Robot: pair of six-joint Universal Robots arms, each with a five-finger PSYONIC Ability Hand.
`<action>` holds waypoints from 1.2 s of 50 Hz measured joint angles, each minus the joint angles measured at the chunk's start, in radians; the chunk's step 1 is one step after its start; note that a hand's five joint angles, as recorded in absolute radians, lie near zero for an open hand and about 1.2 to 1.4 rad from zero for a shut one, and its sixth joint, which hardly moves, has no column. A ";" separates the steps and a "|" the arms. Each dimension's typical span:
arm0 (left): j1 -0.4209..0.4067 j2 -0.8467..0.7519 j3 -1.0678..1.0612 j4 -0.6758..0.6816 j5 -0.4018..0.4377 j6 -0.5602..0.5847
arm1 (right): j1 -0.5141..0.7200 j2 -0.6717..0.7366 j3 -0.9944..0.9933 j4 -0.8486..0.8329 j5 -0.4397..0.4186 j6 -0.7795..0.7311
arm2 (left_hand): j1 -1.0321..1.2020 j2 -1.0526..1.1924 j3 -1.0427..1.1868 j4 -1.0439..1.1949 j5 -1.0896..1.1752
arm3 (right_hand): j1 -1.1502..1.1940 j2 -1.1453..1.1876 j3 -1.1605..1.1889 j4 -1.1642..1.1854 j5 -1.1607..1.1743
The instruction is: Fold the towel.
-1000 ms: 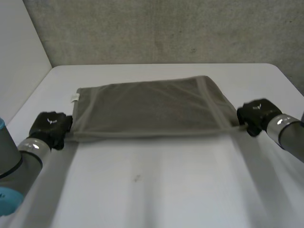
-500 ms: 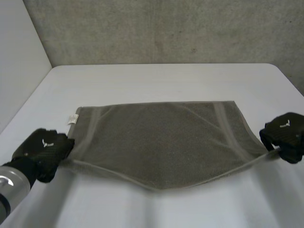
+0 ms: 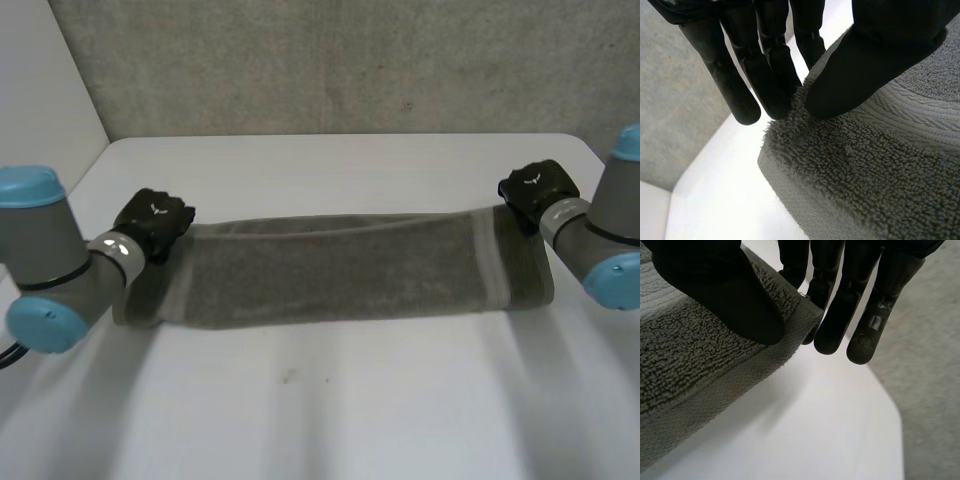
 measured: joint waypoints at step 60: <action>-0.042 0.392 -0.530 0.240 -0.143 -0.257 | -0.079 -0.202 0.513 -0.130 -0.113 0.074 | -0.990 -1.052 -1.049 -1.050 -0.992 | -0.566 -0.482 -0.484 -0.490 -0.496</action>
